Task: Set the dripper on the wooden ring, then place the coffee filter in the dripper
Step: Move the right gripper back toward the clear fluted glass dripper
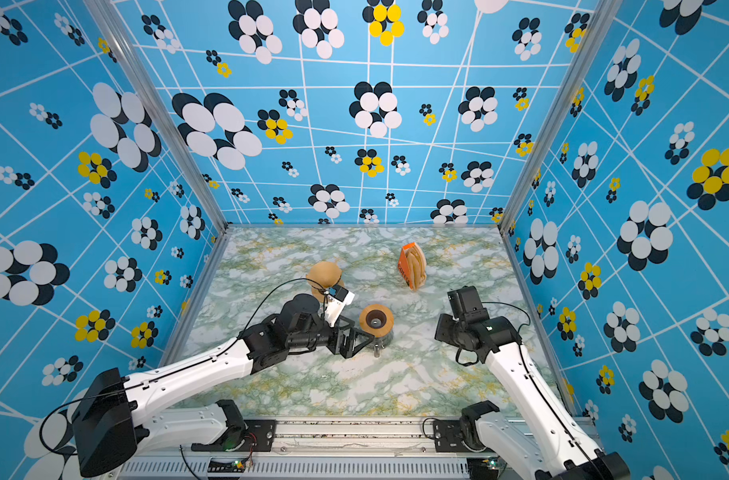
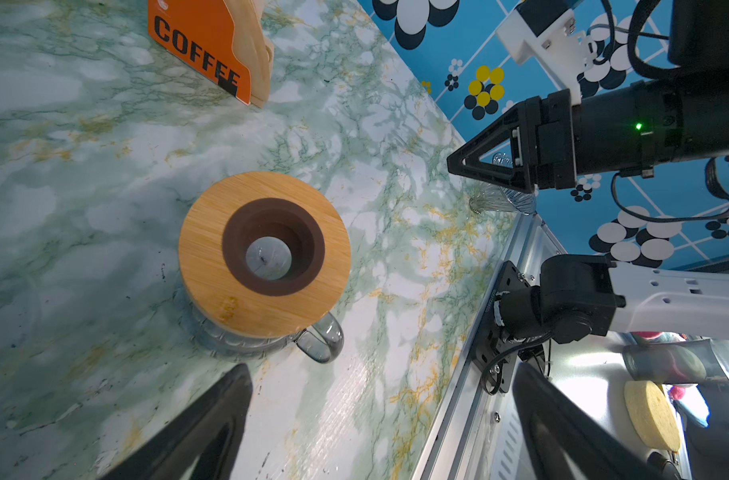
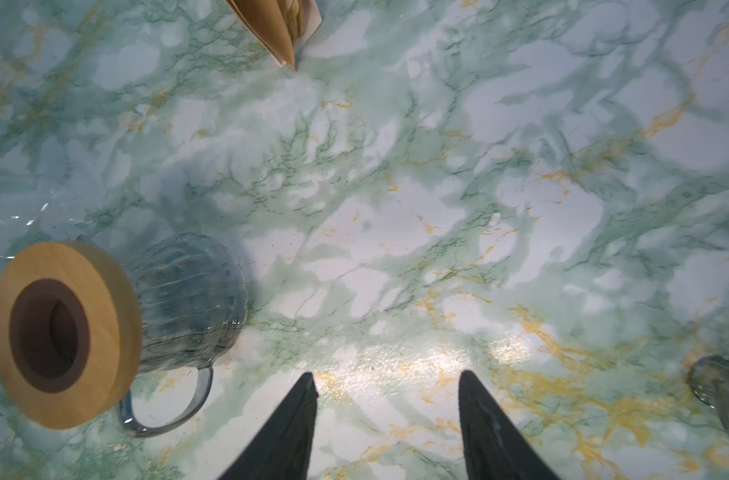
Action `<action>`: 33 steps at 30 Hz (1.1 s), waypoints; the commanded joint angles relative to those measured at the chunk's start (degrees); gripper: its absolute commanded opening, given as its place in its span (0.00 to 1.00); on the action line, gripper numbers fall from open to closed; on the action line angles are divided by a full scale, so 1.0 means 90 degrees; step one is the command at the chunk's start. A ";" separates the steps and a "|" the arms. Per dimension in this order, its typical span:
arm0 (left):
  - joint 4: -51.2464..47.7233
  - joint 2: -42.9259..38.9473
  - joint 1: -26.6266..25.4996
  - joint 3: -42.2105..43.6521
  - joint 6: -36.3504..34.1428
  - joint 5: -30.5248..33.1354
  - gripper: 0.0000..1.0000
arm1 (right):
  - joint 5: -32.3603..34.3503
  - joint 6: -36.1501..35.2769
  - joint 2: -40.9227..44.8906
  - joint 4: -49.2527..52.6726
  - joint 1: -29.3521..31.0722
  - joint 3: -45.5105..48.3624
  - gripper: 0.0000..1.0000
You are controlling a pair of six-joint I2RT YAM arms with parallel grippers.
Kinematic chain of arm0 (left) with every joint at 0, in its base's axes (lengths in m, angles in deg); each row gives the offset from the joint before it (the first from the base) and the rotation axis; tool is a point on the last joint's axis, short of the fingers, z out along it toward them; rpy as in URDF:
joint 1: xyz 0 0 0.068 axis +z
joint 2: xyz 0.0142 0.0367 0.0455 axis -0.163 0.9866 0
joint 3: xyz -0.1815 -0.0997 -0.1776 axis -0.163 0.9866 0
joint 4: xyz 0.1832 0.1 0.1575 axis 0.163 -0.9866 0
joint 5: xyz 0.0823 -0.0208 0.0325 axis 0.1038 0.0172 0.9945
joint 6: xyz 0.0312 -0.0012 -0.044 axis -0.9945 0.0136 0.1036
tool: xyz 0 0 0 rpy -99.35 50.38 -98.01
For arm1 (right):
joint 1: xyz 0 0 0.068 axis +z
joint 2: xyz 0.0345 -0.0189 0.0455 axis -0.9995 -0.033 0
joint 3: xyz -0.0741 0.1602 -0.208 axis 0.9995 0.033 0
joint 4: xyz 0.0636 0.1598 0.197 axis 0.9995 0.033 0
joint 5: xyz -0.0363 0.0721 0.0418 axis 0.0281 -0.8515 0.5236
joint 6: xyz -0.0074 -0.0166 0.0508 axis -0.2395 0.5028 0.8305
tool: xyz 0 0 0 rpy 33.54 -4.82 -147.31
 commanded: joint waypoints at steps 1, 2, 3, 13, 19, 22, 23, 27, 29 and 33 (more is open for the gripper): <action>0.0372 0.0102 -0.0048 -0.0154 -0.0098 -0.0198 0.99 | 0.0702 0.0053 -0.0003 0.0677 0.0039 -0.0280 0.57; 0.0437 0.0130 -0.0048 -0.0155 -0.0071 -0.0255 0.99 | 0.0796 0.0084 -0.0004 0.0766 0.0035 -0.0315 0.58; 0.0509 0.0149 -0.0049 -0.0136 -0.0043 -0.0300 0.99 | 0.0859 0.0112 0.0018 0.0827 0.0039 -0.0339 0.58; 0.0740 0.0174 -0.0048 -0.0061 -0.0076 -0.0380 0.99 | 0.1834 0.0809 0.0230 0.1709 0.0033 -0.0694 0.57; 0.0829 0.0110 -0.0048 0.0031 -0.0088 -0.0459 0.99 | 0.2158 0.1123 0.0276 0.2025 0.0033 -0.0794 0.58; 0.0840 0.0081 -0.0038 0.0051 -0.0116 -0.0487 0.99 | 0.2375 0.1328 0.0211 0.2171 0.0040 -0.0812 0.56; 0.0852 0.0067 -0.0043 0.0065 -0.0113 -0.0497 0.99 | 0.2480 0.1415 0.0157 0.2222 0.0033 -0.0813 0.56; 0.0945 0.0037 -0.0033 0.0119 -0.0100 -0.0535 0.99 | 0.2848 0.1763 -0.0093 0.2473 0.0015 -0.0881 0.51; 0.1000 0.0053 -0.0036 0.0148 -0.0093 -0.0561 0.99 | 0.3021 0.1947 -0.0140 0.2561 -0.0003 -0.0900 0.51; 0.1159 0.0048 -0.0028 0.0216 -0.0036 -0.0629 0.99 | 0.2968 0.2032 0.0060 0.2310 -0.0339 -0.0674 0.55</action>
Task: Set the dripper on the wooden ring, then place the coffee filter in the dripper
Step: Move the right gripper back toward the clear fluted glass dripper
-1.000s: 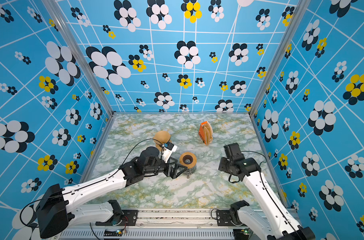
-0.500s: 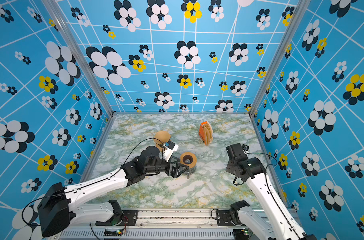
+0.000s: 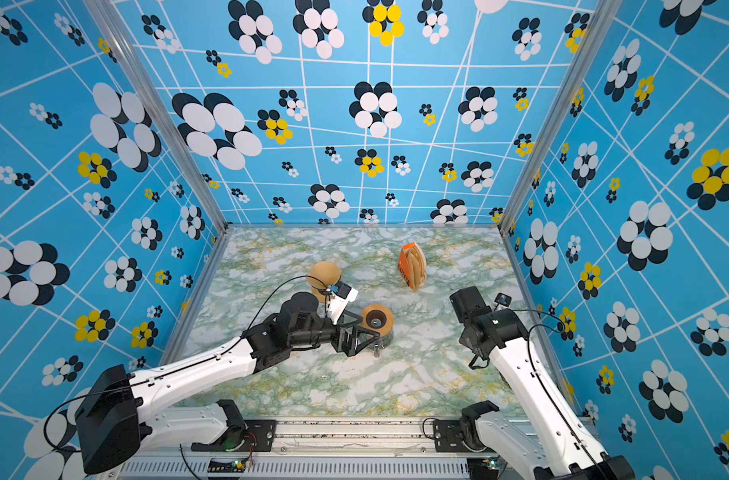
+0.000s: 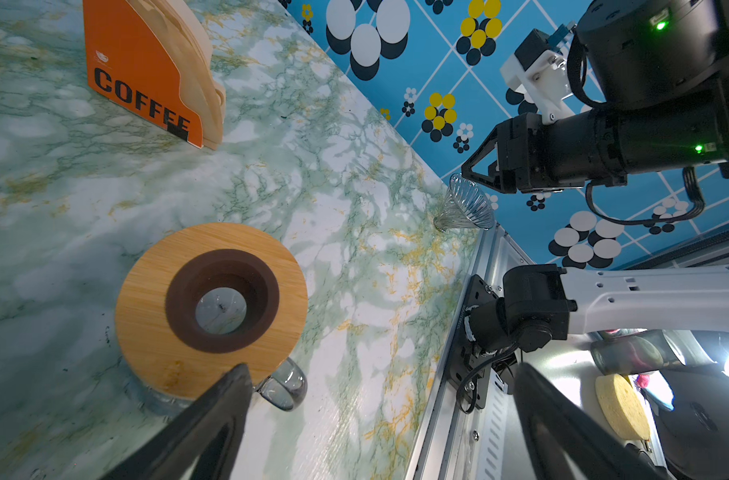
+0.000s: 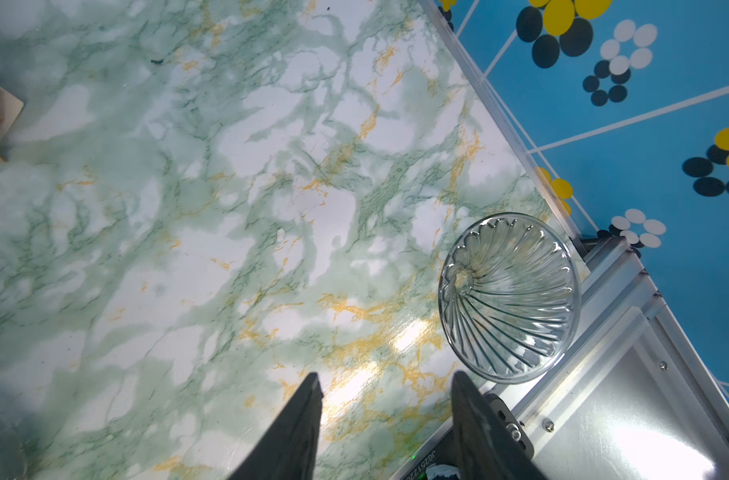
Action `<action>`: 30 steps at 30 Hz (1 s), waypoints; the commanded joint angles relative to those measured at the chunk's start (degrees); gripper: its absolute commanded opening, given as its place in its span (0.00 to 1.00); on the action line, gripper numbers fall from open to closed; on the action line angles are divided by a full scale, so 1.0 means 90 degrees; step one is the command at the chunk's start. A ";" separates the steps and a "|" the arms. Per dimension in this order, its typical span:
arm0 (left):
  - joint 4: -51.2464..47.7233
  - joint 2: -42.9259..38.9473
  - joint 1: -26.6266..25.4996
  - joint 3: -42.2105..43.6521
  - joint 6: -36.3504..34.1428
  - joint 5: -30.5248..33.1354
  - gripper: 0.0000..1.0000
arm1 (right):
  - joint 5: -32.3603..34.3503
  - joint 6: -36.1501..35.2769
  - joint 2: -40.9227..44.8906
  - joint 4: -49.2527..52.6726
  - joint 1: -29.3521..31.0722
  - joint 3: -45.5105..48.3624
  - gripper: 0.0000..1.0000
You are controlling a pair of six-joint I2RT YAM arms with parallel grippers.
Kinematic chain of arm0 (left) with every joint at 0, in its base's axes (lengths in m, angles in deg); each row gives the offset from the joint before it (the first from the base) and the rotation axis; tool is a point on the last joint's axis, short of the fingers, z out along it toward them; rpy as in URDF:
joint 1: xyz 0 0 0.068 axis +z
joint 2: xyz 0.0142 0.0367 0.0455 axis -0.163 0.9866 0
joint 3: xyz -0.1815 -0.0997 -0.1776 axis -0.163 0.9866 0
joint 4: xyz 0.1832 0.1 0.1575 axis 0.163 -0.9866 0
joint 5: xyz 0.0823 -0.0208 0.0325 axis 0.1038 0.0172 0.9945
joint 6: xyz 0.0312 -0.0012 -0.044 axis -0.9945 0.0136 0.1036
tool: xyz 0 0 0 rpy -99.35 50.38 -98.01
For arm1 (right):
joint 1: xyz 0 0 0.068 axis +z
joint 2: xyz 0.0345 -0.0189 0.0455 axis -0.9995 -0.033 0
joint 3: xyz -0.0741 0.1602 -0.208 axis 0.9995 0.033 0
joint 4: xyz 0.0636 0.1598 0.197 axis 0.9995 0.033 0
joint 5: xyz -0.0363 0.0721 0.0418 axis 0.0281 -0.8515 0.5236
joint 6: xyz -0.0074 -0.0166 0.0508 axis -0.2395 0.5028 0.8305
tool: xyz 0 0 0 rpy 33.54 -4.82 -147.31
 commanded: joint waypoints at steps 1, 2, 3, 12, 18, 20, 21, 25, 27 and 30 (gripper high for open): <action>0.0287 -0.0094 -0.0028 0.0156 -0.0041 -0.0178 0.99 | 0.0186 0.0244 0.0216 -0.0001 -0.0312 0.0106 0.55; 0.0328 -0.0094 -0.0028 0.0161 -0.0031 -0.0199 0.99 | 0.0090 0.0205 0.0269 -0.0098 -0.0480 0.0167 0.55; 0.0347 -0.0074 -0.0028 0.0161 -0.0030 -0.0220 0.99 | 0.0009 0.0155 0.0306 -0.0185 -0.0653 0.0223 0.55; 0.0568 0.0090 -0.0028 0.0142 0.0016 -0.0450 0.99 | -0.0425 -0.0019 0.0260 -0.0802 -0.1606 0.0778 0.56; 0.0969 0.0272 -0.0028 0.0265 0.0185 -0.0542 0.99 | -0.0487 -0.0150 0.0193 -0.1228 -0.2128 0.1176 0.63; 0.1102 0.0306 -0.0028 0.0317 0.0242 -0.0591 0.99 | -0.0585 -0.0235 0.0139 -0.1407 -0.2273 0.1277 0.64; 0.1130 0.0333 -0.0028 0.0327 0.0253 -0.0603 0.99 | -0.0591 -0.0262 0.0114 -0.1499 -0.2323 0.1315 0.63; 0.1178 0.0361 -0.0038 0.0325 0.0262 -0.0612 0.99 | -0.0651 -0.0418 -0.0009 -0.1799 -0.2516 0.1442 0.63; 0.1182 0.0367 -0.0038 0.0322 0.0281 -0.0603 0.99 | -0.0690 -0.0474 -0.0076 -0.1938 -0.2617 0.1517 0.61; 0.1165 0.0353 -0.0040 0.0318 0.0300 -0.0591 0.99 | -0.0771 -0.0539 -0.0177 -0.2127 -0.2750 0.1622 0.60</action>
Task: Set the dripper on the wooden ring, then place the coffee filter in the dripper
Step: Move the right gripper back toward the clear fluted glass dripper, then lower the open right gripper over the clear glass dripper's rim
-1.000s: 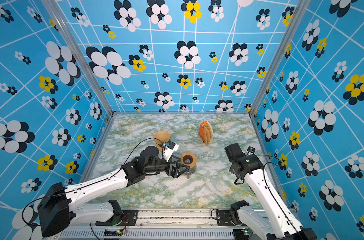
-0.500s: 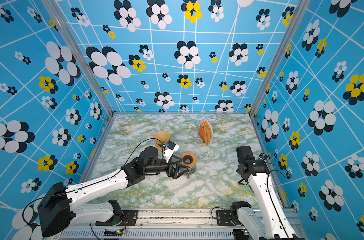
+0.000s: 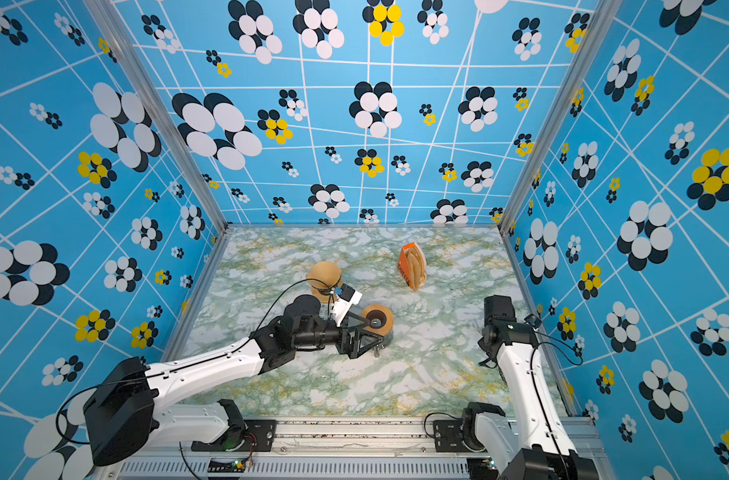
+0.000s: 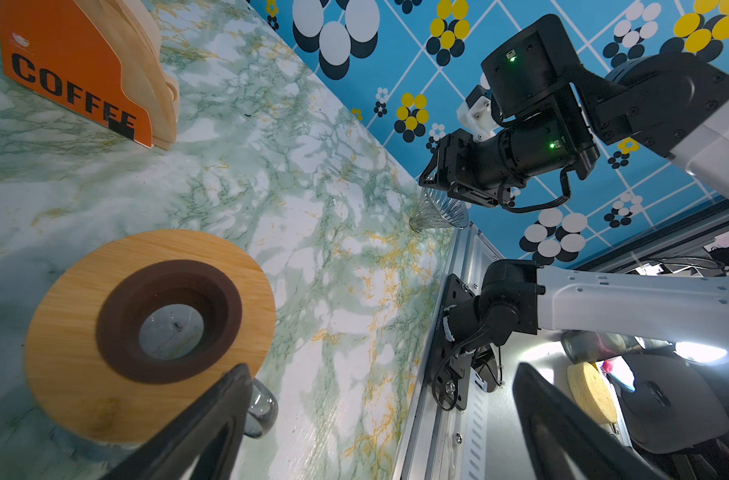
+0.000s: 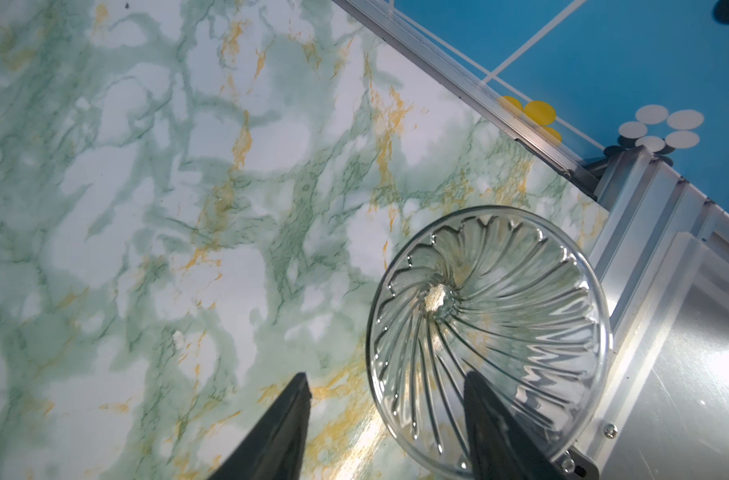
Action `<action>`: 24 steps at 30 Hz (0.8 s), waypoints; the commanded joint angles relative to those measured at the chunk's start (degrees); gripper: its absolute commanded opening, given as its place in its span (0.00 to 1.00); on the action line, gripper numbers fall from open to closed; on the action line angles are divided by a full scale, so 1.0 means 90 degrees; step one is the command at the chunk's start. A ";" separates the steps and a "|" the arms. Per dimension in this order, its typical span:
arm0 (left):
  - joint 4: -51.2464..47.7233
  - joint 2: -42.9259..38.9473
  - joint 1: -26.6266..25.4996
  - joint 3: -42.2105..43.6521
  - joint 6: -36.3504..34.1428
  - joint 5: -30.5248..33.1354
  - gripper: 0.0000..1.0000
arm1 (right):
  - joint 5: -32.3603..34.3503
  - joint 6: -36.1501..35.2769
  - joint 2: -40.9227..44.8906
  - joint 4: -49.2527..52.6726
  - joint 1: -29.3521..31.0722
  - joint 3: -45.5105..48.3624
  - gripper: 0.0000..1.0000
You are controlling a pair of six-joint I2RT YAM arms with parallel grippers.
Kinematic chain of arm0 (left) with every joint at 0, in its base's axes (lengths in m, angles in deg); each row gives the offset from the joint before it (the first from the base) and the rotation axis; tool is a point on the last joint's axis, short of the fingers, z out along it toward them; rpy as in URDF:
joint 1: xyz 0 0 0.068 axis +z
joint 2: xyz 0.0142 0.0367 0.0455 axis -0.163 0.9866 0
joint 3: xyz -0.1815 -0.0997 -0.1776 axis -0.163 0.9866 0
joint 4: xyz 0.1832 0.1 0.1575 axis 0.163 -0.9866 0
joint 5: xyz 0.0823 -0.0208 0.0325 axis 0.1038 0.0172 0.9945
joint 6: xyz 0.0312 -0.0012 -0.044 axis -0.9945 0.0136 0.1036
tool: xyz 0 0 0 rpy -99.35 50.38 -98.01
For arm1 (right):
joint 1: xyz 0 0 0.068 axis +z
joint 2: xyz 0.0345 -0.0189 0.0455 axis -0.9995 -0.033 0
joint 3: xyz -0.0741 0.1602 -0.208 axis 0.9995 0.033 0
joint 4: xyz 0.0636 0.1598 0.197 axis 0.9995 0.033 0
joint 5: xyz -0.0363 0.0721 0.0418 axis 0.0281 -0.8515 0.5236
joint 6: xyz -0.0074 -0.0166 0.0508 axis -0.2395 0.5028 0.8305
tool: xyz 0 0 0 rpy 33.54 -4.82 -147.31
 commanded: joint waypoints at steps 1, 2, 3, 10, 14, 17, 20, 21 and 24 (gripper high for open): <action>0.0147 0.0003 -0.0048 0.0033 0.0055 -0.0089 0.99 | -0.0134 -0.0179 -0.0114 -0.0318 -0.0146 0.0172 0.60; 0.0096 -0.0009 -0.0047 0.0016 0.0034 -0.0079 0.99 | -0.0146 -0.0195 -0.0164 -0.0375 -0.0174 0.0205 0.60; 0.0027 -0.0019 -0.0038 -0.0005 0.0000 -0.0054 0.99 | -0.0169 -0.0214 -0.0218 -0.0441 -0.0205 0.0230 0.59; -0.0199 -0.0101 -0.0039 -0.0089 -0.0100 0.0048 0.99 | -0.0115 -0.0239 -0.0481 -0.0630 -0.0245 0.0328 0.55; -0.0236 -0.0092 -0.0038 -0.0111 -0.0105 0.0049 0.99 | -0.0129 -0.0235 -0.0626 -0.0752 -0.0260 0.0413 0.52; -0.0243 -0.0084 -0.0038 -0.0106 -0.0109 0.0039 0.99 | -0.0130 -0.0235 -0.0696 -0.0807 -0.0260 0.0445 0.50; -0.0261 -0.0093 -0.0038 -0.0112 -0.0103 0.0039 0.99 | -0.0116 -0.0235 -0.0706 -0.0834 -0.0270 0.0462 0.49; -0.0269 -0.0103 -0.0038 -0.0113 -0.0110 0.0039 0.99 | -0.0115 -0.0240 -0.0708 -0.0842 -0.0270 0.0467 0.48; -0.0290 -0.0094 -0.0039 -0.0132 -0.0120 0.0039 0.99 | -0.0140 -0.0253 -0.0726 -0.0868 -0.0270 0.0471 0.46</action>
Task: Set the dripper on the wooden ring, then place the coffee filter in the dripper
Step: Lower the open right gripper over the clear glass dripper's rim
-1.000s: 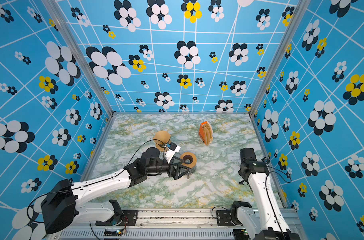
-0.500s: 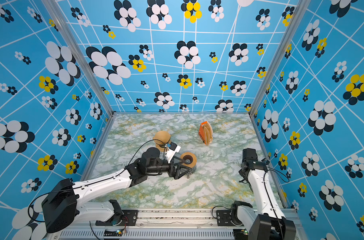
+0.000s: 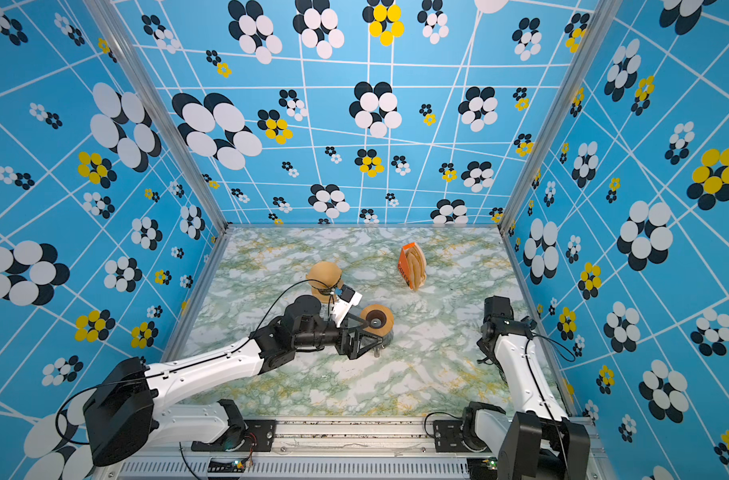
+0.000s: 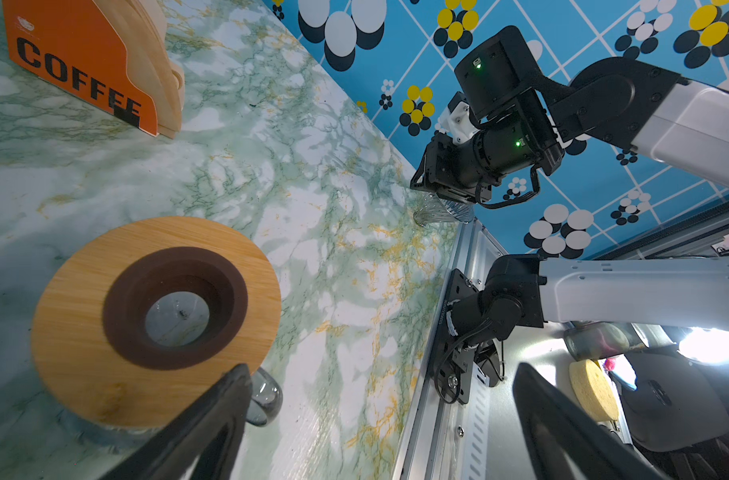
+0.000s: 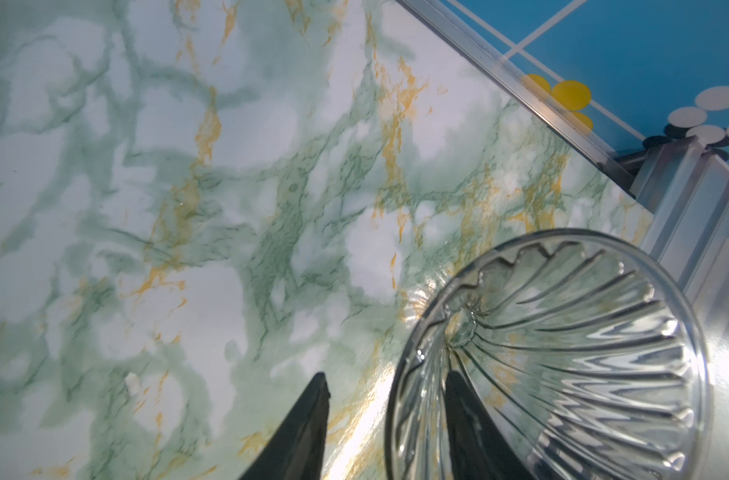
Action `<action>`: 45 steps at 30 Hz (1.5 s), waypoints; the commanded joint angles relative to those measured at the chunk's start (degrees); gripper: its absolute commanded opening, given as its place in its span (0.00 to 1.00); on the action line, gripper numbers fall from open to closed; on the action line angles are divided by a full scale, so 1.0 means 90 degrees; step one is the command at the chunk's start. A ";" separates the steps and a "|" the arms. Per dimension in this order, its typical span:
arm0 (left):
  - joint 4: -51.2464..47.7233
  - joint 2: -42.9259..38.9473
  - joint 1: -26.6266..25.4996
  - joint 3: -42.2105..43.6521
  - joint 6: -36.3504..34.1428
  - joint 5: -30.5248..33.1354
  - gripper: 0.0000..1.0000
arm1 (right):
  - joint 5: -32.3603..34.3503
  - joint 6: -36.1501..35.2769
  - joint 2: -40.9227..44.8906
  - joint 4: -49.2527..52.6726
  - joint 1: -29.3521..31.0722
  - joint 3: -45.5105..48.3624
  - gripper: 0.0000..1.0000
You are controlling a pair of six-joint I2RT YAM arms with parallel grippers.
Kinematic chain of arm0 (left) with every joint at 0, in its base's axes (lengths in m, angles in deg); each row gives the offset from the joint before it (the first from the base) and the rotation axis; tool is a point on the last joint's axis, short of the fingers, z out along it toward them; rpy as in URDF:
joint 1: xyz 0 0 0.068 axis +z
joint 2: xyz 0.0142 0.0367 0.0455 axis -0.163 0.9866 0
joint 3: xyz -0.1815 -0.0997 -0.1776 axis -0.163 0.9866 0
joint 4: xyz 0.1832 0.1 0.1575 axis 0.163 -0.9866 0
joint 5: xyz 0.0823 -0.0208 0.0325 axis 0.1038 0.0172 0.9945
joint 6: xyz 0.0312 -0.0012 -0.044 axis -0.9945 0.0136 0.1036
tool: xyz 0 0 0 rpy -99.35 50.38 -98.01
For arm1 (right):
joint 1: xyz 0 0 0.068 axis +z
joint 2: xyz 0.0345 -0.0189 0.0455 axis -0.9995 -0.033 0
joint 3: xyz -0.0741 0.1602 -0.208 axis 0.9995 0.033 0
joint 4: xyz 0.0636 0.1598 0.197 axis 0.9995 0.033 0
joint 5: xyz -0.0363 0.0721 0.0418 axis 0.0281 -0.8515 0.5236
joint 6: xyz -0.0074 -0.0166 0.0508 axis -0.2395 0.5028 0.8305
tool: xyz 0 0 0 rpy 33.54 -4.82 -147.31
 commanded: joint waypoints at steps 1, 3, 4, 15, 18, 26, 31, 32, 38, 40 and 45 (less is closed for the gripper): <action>-0.0087 -0.0076 -0.0038 -0.0135 -0.0107 0.0013 0.99 | -0.0021 -0.0043 -0.0040 -0.0039 -0.0036 0.0082 0.45; -0.0085 -0.0062 -0.0038 -0.0143 -0.0101 0.0012 0.99 | -0.0037 -0.0055 -0.0040 -0.0047 -0.0040 0.0083 0.44; -0.0085 -0.0062 -0.0039 -0.0142 -0.0099 0.0009 0.99 | -0.0036 -0.0068 -0.0035 -0.0051 -0.0044 0.0091 0.43; -0.0061 -0.0029 -0.0041 -0.0135 -0.0083 -0.0012 0.99 | -0.0129 -0.0094 -0.0012 -0.0098 -0.0044 0.0121 0.35; 0.0033 -0.0082 -0.0038 -0.0067 -0.0062 0.0011 0.99 | -0.0145 -0.0105 -0.0030 -0.0090 -0.0044 0.0115 0.35; -0.0348 0.0099 -0.0038 -0.0489 -0.0237 -0.0210 0.99 | -0.0179 -0.0094 0.0009 -0.0071 -0.0044 0.0129 0.33; -0.0381 0.0280 -0.0029 -0.0674 -0.0249 -0.0260 0.99 | -0.0214 -0.0135 -0.0058 -0.0100 -0.0044 0.0130 0.32; -0.0349 0.0309 -0.0028 -0.0689 -0.0217 -0.0280 0.99 | -0.0216 -0.0150 -0.0060 -0.0098 -0.0049 0.0121 0.32; -0.0191 0.0342 -0.0034 -0.0650 -0.0116 -0.0305 0.99 | -0.0291 -0.0210 -0.0155 -0.0126 -0.0043 0.0102 0.31; -0.0238 0.0311 -0.0038 -0.0640 -0.0135 -0.0273 0.99 | -0.0339 -0.0230 -0.0191 -0.0144 -0.0034 0.0091 0.30; -0.0349 0.0203 -0.0028 -0.0623 -0.0189 -0.0185 0.99 | -0.0409 -0.0244 -0.0233 -0.0106 -0.0017 0.0031 0.29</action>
